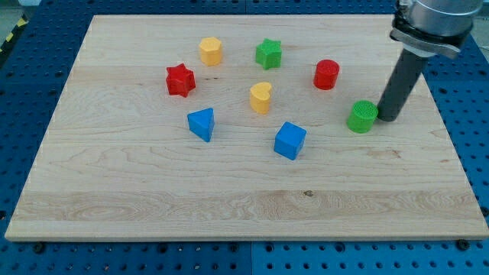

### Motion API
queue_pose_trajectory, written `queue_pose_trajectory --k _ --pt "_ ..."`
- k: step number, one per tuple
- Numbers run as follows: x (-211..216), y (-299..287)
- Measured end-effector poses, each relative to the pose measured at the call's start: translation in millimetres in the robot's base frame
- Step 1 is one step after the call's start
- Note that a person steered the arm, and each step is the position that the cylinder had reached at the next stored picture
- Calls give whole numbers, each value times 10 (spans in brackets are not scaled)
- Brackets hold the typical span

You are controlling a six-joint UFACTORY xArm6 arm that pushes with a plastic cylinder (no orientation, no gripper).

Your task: Move the green circle towards center

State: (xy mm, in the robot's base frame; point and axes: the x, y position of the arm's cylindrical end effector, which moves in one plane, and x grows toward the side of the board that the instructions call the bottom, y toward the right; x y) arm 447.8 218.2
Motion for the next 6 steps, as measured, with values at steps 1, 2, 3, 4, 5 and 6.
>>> queue_pose_trajectory --k 1,2,3,4,5,6 --pt "68 89" --pt "68 45" --pt "85 -185" --pt "105 -404" --pt "105 -494" --pt "105 -494"
